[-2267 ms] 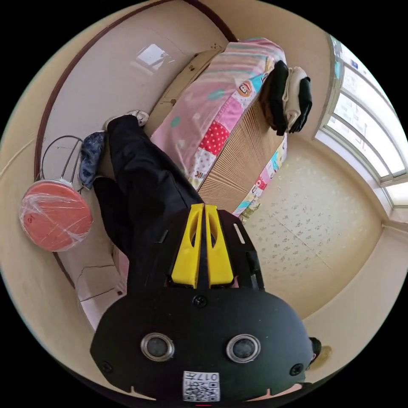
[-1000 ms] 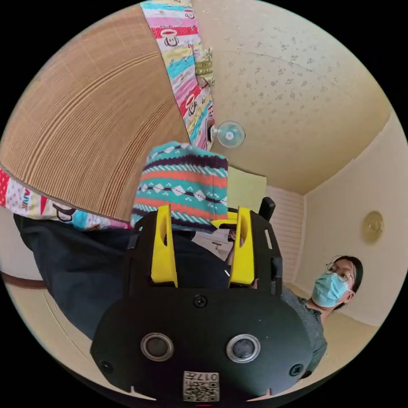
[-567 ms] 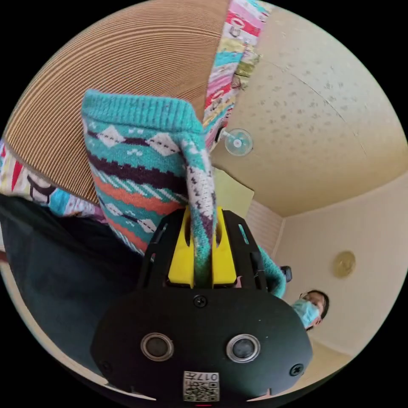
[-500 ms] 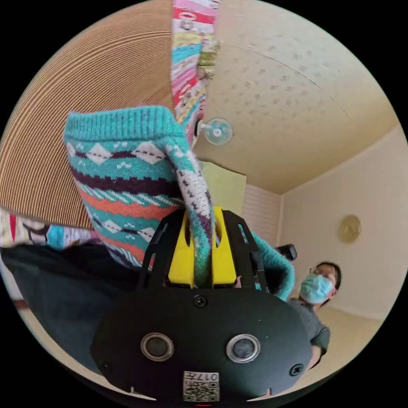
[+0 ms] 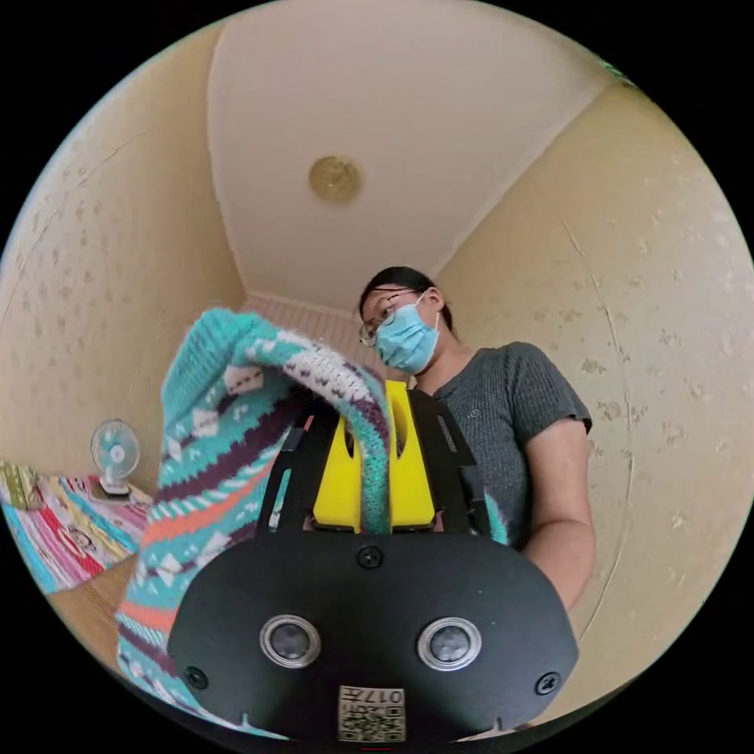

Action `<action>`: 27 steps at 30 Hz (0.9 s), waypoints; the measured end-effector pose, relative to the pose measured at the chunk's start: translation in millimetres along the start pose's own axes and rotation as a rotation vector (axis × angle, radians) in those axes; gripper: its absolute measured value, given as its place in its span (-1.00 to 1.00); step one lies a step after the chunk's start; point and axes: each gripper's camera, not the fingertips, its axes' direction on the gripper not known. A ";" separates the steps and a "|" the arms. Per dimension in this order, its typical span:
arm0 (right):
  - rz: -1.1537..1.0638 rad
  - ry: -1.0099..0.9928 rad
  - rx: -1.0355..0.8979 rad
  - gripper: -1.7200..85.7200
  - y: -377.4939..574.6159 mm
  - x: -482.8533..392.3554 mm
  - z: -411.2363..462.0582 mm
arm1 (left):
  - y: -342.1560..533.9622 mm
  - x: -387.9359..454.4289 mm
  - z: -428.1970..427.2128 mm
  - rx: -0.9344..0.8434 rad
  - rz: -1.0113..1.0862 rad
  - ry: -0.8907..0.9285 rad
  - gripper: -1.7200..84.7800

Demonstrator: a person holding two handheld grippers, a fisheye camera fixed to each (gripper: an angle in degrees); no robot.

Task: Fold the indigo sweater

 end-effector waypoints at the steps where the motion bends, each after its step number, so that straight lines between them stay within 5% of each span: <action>1: 0.033 0.092 0.057 -0.83 10.2 1.4 -15.9 | -5.9 9.4 4.0 0.016 0.071 0.026 -0.87; 5: 0.148 0.272 0.057 -0.67 32.3 9.9 -32.4 | -11.4 14.4 6.5 0.181 0.216 0.226 -0.86; 10: 0.116 0.187 0.014 -0.61 47.1 1.8 1.2 | -15.5 11.7 1.2 0.410 0.263 0.277 -0.85; 19: 0.224 0.037 -0.182 -0.59 44.7 14.2 142.8 | -20.3 -12.5 23.2 0.442 0.228 0.322 -0.85; 24: 0.092 -0.010 -0.232 -0.64 30.0 -10.2 178.6 | -22.0 -39.0 37.7 0.466 0.206 0.387 -0.85; 27: 0.079 -0.275 -0.452 -0.73 28.1 -19.3 228.8 | -24.2 -54.8 44.1 0.454 0.174 0.381 -0.84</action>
